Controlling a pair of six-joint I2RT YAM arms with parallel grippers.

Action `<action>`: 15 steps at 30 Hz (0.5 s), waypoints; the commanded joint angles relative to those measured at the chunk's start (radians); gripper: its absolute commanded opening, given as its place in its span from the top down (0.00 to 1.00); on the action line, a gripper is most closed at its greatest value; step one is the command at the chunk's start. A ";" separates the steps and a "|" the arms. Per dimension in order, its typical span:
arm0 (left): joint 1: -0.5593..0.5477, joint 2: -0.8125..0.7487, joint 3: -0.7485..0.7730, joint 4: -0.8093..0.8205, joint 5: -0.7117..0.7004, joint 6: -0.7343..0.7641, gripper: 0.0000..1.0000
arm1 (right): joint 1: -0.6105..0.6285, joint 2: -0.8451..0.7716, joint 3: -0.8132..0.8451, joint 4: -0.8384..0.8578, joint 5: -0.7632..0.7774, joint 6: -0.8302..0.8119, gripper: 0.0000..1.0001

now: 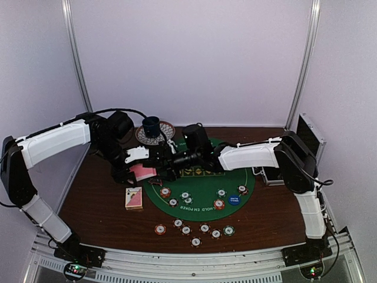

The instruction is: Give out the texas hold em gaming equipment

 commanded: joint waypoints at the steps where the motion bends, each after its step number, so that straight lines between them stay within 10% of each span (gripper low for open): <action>1: -0.009 0.019 0.048 0.019 -0.005 0.014 1.00 | 0.013 0.050 0.054 0.117 -0.047 0.084 0.36; 11: -0.010 0.047 0.070 0.031 -0.019 0.016 1.00 | 0.015 0.095 0.068 0.214 -0.069 0.166 0.74; 15: -0.010 0.055 0.081 0.030 -0.026 0.020 0.77 | 0.010 0.100 0.059 0.240 -0.073 0.186 0.91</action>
